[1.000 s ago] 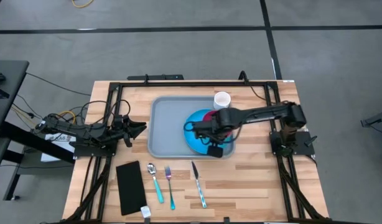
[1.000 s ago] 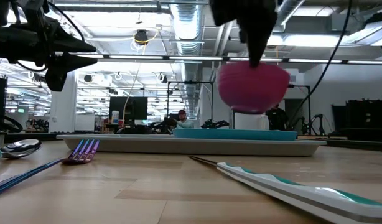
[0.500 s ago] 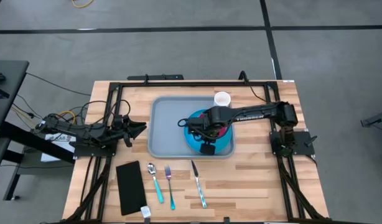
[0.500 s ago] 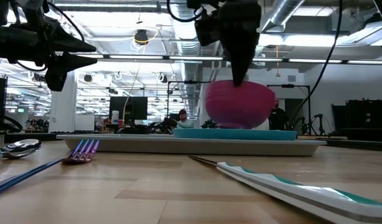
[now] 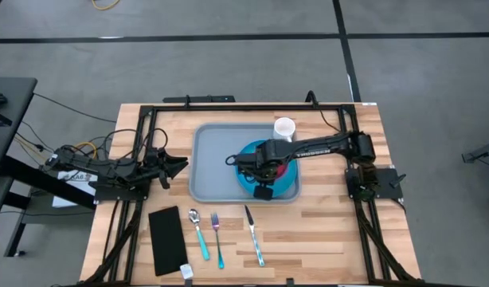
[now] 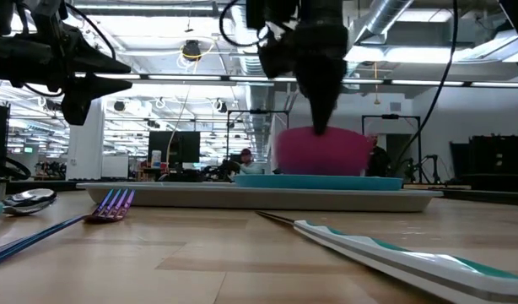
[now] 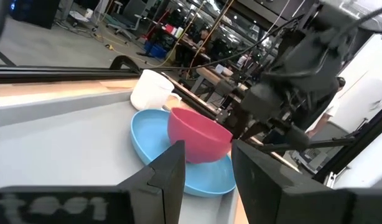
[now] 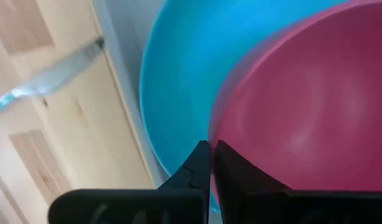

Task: Set up tray
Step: Put the red bowl on top of the blue plate

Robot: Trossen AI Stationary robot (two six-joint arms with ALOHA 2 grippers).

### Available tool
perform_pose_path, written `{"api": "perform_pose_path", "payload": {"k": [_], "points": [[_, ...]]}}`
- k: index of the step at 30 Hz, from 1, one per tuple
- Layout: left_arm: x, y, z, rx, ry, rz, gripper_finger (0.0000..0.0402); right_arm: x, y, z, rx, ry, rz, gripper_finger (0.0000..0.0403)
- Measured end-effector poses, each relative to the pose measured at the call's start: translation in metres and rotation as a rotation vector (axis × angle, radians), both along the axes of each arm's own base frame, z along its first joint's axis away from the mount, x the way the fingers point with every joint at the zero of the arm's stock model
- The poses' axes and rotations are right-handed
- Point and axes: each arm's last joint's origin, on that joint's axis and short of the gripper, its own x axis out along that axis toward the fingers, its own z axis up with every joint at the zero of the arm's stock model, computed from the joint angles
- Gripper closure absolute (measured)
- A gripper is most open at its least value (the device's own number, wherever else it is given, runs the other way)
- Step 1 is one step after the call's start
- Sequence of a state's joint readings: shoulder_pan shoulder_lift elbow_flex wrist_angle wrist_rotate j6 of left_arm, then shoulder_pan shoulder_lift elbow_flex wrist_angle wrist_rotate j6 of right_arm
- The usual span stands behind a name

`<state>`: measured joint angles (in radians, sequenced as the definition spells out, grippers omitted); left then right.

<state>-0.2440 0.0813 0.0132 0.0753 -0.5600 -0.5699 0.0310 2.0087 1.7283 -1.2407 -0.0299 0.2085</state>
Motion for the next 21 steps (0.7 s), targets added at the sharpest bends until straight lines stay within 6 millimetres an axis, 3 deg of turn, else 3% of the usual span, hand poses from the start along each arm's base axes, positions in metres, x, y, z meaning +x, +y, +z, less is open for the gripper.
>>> {"api": "perform_pose_path", "payload": {"k": [9,21], "points": [[0.000,0.000,0.000,-0.001,0.003,0.000,0.0283,0.006,0.000,-0.016,0.008,0.041,0.007,0.0399],[0.000,0.000,0.000,-0.001,0.003,0.000,0.0283,0.007,-0.006,-0.012,-0.005,0.007,-0.017,0.0322]]}}
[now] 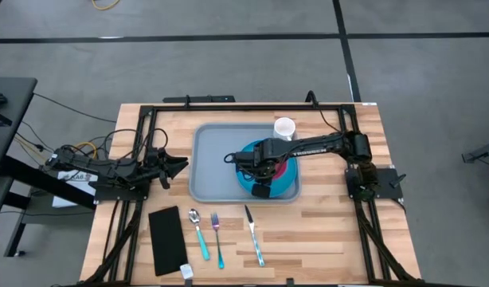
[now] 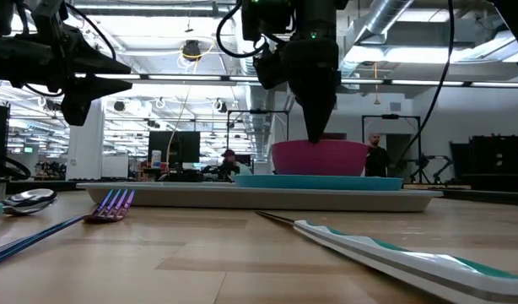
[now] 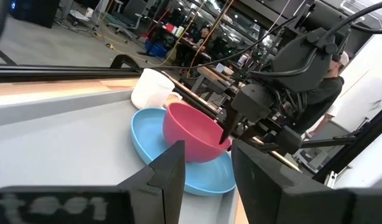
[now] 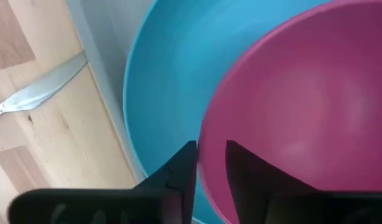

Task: Set up tray
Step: Put the red bowl on top of the blue plate, then put the black napkin on the gray serving tray to the left side of the blue plate

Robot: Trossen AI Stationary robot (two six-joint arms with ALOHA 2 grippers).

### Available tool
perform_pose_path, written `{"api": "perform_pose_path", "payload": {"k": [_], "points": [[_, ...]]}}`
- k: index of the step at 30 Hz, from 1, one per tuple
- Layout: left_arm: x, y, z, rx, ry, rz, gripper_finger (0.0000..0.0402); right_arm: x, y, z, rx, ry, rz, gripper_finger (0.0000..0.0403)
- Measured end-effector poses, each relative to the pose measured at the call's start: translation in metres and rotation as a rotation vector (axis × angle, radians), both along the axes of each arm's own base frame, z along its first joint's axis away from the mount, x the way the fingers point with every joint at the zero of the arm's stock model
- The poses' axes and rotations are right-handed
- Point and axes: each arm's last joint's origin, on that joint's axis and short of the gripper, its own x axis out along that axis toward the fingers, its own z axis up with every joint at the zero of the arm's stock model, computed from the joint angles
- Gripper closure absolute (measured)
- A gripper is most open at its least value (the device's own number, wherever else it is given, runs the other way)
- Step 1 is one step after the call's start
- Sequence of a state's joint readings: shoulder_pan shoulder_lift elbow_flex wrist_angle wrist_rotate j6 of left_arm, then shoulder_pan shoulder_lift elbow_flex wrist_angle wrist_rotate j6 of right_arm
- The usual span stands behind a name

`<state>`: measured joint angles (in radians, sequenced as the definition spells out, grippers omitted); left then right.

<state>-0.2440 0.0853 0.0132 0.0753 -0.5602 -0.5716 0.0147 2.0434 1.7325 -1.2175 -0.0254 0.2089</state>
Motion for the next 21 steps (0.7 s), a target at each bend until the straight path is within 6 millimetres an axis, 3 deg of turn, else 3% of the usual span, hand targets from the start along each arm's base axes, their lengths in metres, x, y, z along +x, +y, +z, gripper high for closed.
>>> {"api": "perform_pose_path", "payload": {"k": [5,9,15,21], "points": [[0.000,0.000,0.000,0.000,0.000,0.000,0.0283,0.000,0.000,0.005,0.000,-0.011,0.000,0.0288],[0.000,0.000,0.000,-0.007,-0.002,0.000,0.0283,0.001,0.000,0.025,0.002,-0.086,0.000,0.0266],[0.000,0.000,0.000,-0.069,-0.023,-0.006,0.0283,-0.013,0.001,0.085,0.037,-0.354,0.005,0.0246],[0.000,-0.001,0.000,-0.081,-0.027,-0.026,0.0283,-0.054,0.001,0.152,0.043,-0.774,0.015,0.0239]]}}
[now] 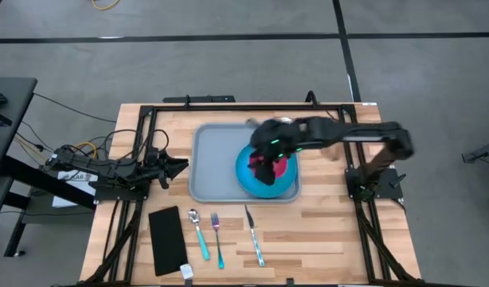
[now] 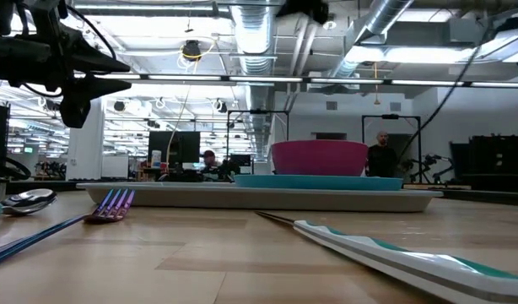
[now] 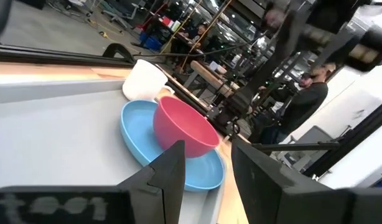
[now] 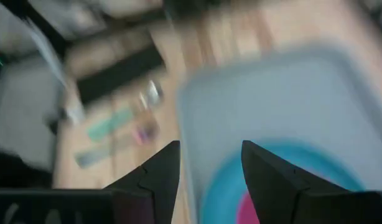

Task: Set up tray
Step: Put the black napkin on the gray serving tray to the left side of the blue plate

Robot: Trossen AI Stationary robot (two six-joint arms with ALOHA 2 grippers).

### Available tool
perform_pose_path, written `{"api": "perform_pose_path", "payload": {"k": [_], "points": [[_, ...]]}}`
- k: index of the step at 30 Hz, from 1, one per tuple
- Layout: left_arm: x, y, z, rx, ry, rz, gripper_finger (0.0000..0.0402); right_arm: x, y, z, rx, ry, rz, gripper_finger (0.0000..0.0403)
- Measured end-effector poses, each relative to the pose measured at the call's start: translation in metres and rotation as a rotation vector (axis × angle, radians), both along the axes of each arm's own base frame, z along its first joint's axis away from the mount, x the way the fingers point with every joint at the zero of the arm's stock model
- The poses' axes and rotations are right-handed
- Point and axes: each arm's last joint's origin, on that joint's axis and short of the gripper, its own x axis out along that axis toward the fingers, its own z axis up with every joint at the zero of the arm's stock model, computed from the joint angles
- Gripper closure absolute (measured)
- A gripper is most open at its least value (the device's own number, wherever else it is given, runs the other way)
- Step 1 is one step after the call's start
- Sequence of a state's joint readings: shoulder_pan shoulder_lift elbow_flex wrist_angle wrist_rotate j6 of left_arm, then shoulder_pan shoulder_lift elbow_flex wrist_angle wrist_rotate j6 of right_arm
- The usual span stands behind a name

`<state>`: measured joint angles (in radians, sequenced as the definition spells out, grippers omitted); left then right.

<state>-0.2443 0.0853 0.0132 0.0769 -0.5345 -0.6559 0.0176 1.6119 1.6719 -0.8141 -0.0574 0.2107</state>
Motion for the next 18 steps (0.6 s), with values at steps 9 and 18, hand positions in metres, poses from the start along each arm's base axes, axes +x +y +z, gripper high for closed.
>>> {"api": "perform_pose_path", "payload": {"k": [9,18], "points": [[0.000,-0.002,0.006,0.003,0.012,-0.067,0.0283,-0.083,0.003,0.013,0.153,-0.539,-0.065,0.0242],[-0.009,-0.001,0.061,0.070,0.327,-0.124,0.0283,-0.111,0.018,-0.044,0.361,-0.646,-0.071,0.0243]]}}
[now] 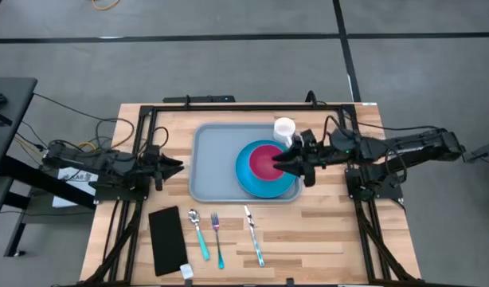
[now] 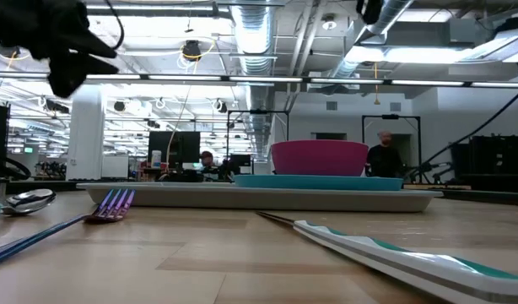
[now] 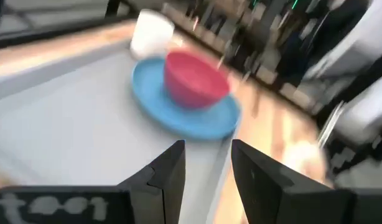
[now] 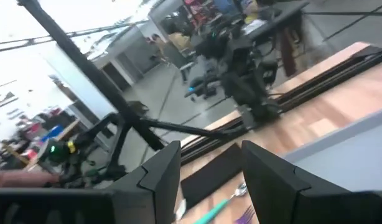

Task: Set up tray
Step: Put the black napkin on the gray serving tray to the left side of the blue plate

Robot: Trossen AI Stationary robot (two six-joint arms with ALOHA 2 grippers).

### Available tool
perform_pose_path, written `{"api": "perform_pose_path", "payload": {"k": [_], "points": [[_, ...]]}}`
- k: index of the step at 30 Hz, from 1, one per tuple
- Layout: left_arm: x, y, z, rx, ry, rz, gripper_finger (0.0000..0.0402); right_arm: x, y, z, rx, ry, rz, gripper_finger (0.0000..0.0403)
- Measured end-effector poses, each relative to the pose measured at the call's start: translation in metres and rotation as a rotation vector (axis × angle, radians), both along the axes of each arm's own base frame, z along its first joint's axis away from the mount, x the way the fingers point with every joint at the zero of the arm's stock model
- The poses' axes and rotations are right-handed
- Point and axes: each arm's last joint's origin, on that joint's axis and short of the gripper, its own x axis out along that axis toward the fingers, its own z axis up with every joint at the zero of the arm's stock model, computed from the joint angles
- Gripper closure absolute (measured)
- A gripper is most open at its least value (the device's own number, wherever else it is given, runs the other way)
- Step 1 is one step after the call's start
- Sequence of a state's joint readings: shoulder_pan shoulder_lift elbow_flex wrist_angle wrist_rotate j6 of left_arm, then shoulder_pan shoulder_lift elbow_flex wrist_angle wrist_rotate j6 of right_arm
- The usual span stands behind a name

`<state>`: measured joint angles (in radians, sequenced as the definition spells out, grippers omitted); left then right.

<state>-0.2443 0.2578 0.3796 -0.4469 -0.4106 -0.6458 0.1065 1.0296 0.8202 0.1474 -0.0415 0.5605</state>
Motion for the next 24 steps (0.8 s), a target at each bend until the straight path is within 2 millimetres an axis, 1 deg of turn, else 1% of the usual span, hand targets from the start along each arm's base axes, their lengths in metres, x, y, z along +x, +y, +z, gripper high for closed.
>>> {"api": "perform_pose_path", "payload": {"k": [3,5,8,11,15,19,24], "points": [[0.002,-0.002,0.018,0.016,0.207,-0.046,0.0283,-0.007,0.007,-0.008,0.003,-0.043,-0.005,0.0242],[0.007,-0.005,0.026,0.020,0.355,-0.079,0.0283,-0.013,0.011,-0.011,-0.002,-0.063,-0.028,0.0241],[0.020,-0.011,0.030,0.002,0.583,-0.160,0.0283,-0.024,0.015,-0.015,0.000,-0.110,-0.052,0.0241],[0.037,-0.019,0.024,-0.039,0.772,-0.258,0.0283,-0.039,0.019,-0.014,-0.019,-0.150,-0.058,0.0243],[0.053,-0.032,0.011,-0.083,0.920,-0.399,0.0283,-0.060,0.022,-0.016,-0.040,-0.206,-0.078,0.0246],[0.061,-0.045,-0.001,-0.077,1.022,-0.472,0.0283,-0.080,0.024,-0.021,-0.020,-0.242,-0.097,0.0246],[0.064,-0.064,-0.013,-0.039,1.118,-0.546,0.0283,-0.098,0.028,-0.024,-0.012,-0.268,-0.100,0.0245]]}}
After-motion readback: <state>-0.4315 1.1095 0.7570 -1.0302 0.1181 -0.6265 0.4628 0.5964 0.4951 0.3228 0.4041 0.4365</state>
